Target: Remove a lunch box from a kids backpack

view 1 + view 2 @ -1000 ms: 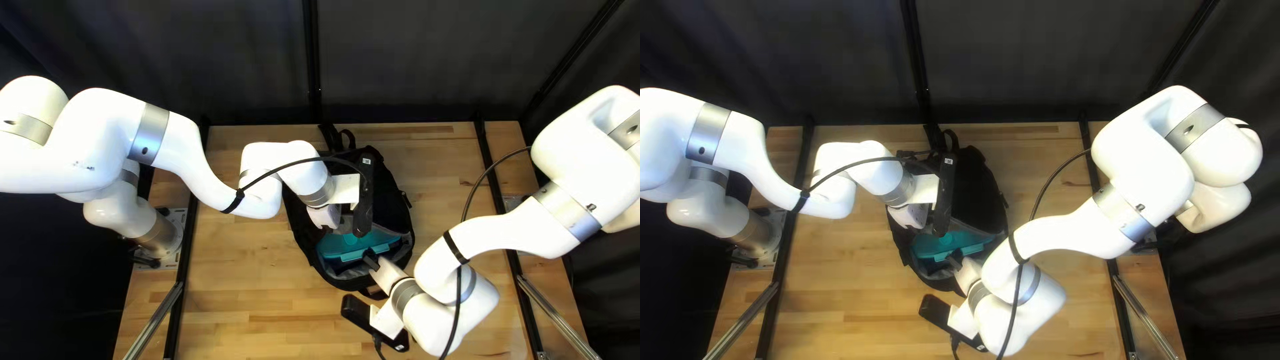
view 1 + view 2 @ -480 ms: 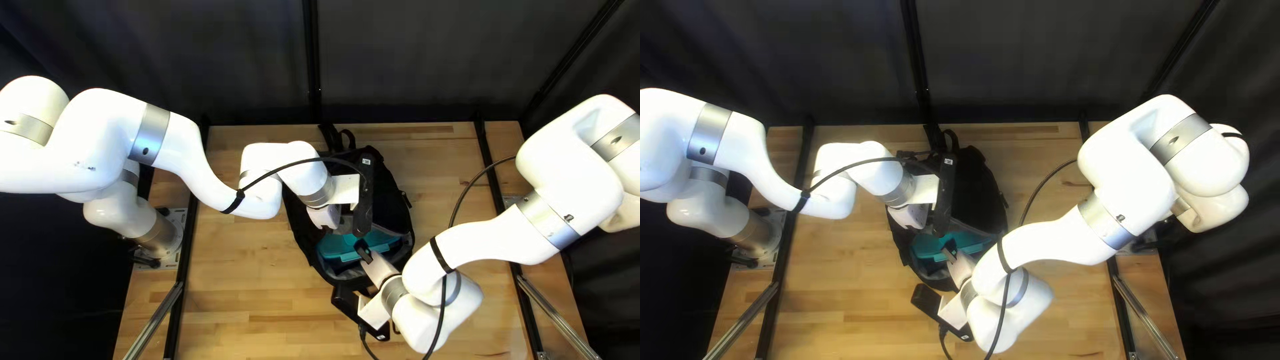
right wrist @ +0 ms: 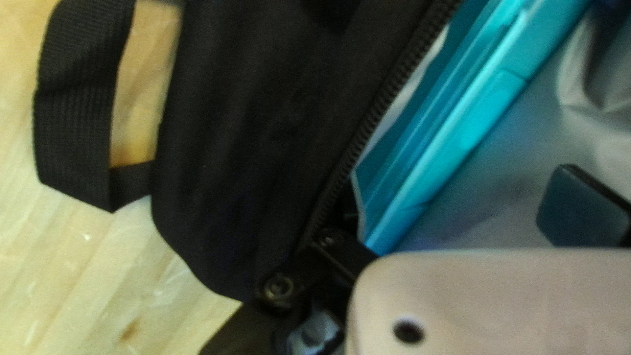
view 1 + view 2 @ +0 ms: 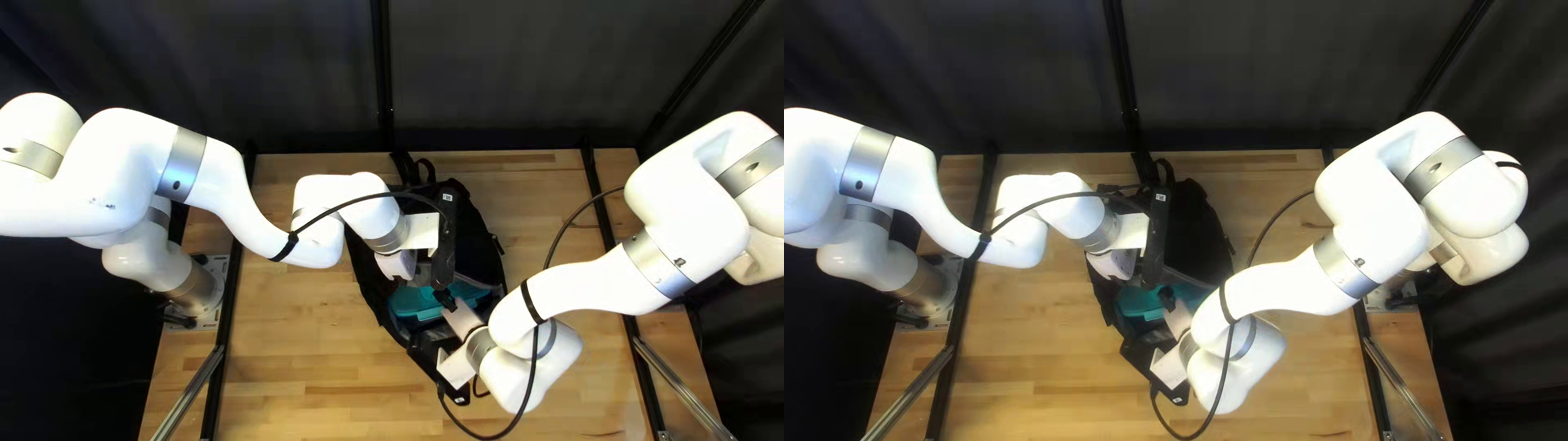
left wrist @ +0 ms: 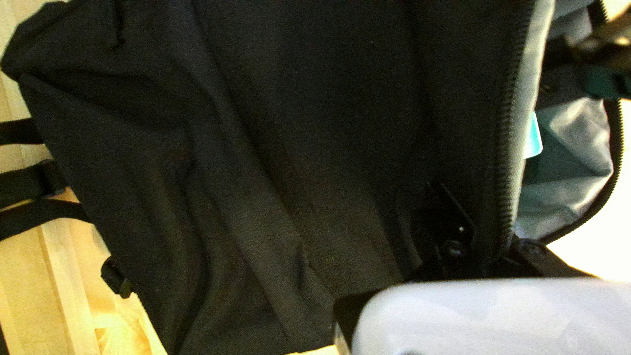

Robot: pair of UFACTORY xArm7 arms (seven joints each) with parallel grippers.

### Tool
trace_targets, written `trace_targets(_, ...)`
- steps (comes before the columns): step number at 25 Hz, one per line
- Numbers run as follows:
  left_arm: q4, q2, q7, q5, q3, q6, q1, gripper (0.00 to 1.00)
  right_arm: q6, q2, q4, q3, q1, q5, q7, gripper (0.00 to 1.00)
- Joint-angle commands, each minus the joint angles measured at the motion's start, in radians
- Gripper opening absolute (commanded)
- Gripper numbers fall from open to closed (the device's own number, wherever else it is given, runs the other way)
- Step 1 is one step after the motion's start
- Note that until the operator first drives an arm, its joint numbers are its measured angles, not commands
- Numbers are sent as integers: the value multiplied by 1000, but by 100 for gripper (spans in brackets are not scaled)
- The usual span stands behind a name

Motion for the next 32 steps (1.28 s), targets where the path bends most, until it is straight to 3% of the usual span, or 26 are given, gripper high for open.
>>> trace_targets(1, -4, 0, -2, 1, 0, -3, 0, 0, -43, -31, -55, -6, -4, -3, 77, 88)
trace_targets(3, -5, 1, -4, 1, 0, -4, 0, 0, -54, -48, -81, -7, -2, -5, 116, 93)
trace_targets(7, 5, 6, -10, 6, -1, -1, -1, 0, -41, -68, -87, -3, 4, 1, 137, 94)
trace_targets(15, -7, -1, 5, -5, 1, -16, 0, 0, -31, -52, -42, -10, -3, 1, 116, 84)
trace_targets(16, -11, -4, 6, -6, 1, -17, 0, 0, -34, -50, -41, -11, -5, 1, 116, 77)
trace_targets(19, -17, -7, 6, -7, 1, -22, 0, 0, -39, -49, -37, -14, -9, 5, 114, 71)
trace_targets(20, -16, -6, 6, -7, 1, -23, 1, 0, -41, -49, -37, -14, -11, 6, 114, 53)
trace_targets(21, -18, -5, 6, -7, 1, -25, 0, 0, -45, -48, -39, -16, -13, 5, 116, 46)
trace_targets(22, -18, -5, 6, -7, 1, -26, 0, 0, -50, -47, -40, -17, -14, 5, 119, 45)
trace_targets(24, -19, -5, 6, -8, 0, -27, 0, 0, -62, -44, -45, -19, -17, 1, 128, 21)
trace_targets(25, -19, -5, 5, -8, 0, -27, -1, 0, -65, -42, -46, -20, -17, 0, 130, 0)
trace_targets(32, -16, -5, 3, -5, 0, -25, -1, 0, -51, -54, -44, -9, -8, 11, 116, 0)
